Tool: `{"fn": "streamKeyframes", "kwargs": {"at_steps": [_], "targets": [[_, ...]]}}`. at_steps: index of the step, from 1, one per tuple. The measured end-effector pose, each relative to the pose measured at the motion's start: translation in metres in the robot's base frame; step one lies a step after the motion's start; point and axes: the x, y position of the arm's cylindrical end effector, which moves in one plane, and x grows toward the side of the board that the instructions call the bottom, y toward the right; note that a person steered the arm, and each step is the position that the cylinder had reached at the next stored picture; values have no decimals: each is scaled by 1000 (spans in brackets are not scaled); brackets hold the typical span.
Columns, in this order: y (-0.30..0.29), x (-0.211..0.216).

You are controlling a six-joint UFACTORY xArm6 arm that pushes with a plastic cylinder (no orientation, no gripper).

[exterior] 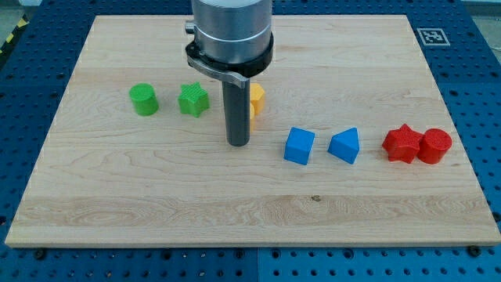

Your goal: Separate the yellow hexagon and the yellow heart

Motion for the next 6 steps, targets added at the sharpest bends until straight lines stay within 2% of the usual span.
{"fn": "streamKeyframes", "kwargs": {"at_steps": [3, 4, 6], "targets": [[-36, -21], [-36, -47], [20, -56]]}}
